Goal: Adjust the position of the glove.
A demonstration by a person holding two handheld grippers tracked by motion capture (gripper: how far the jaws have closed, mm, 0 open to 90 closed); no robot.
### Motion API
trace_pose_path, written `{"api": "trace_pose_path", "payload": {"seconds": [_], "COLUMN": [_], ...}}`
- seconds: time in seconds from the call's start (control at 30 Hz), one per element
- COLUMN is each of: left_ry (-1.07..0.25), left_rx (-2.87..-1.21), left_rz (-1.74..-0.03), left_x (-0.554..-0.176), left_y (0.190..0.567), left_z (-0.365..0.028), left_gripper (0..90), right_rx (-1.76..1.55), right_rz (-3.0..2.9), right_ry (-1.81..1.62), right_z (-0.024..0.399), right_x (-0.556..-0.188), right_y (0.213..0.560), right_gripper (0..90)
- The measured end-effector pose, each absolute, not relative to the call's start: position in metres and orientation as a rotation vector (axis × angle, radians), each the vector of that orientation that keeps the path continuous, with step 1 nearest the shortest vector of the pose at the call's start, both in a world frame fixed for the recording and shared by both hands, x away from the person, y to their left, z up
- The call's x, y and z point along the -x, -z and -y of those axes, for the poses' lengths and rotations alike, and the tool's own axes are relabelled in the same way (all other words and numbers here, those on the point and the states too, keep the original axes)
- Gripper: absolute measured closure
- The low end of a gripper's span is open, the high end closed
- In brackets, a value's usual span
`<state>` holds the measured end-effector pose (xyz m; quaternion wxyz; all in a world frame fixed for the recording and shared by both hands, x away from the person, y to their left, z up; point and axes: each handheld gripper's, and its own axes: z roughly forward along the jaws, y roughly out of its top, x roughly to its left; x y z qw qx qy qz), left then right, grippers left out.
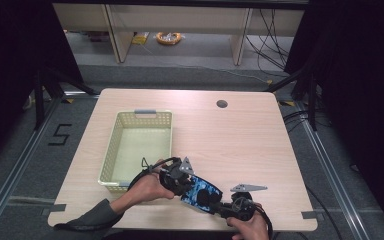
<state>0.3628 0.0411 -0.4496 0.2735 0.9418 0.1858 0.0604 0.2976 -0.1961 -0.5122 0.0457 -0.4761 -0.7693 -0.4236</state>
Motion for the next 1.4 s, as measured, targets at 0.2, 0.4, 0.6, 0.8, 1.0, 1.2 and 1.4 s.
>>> {"api": "trace_pose_path", "payload": {"seconds": [0.2,0.4,0.6,0.8,1.0,1.2,1.4], "left_ry": [-0.168,-0.134,-0.133,-0.129,-0.127,-0.17,-0.168], "left_rx": [-2.529,-2.494,-2.485,-2.468,-2.443,-2.428,-2.35], "left_rz": [-0.493,-0.565,-0.544,-0.554,-0.584,-0.557,-0.622], "left_x": [-0.355,-0.341,-0.33,-0.323,-0.314,-0.31,-0.306], "left_y": [0.452,0.458,0.464,0.465,0.468,0.472,0.482], "left_z": [-0.043,-0.054,-0.066,-0.076,-0.087,-0.094,-0.089], "left_gripper": [70.4,62.2,59.6,58.8,55.7,55.5,54.8], "right_rx": [1.428,1.373,1.363,1.35,1.362,1.429,1.504], "right_rz": [2.401,2.444,2.467,2.464,2.438,2.495,2.46], "right_ry": [1.243,1.217,1.202,1.199,1.236,1.26,1.288], "right_z": [0.202,0.201,0.203,0.205,0.208,0.218,0.224], "right_x": [-0.304,-0.308,-0.311,-0.313,-0.309,-0.309,-0.313], "right_y": [0.509,0.506,0.503,0.501,0.491,0.483,0.482], "right_gripper": [80.6,78.6,76.9,72.4,69.1,66.7,64.7]}}
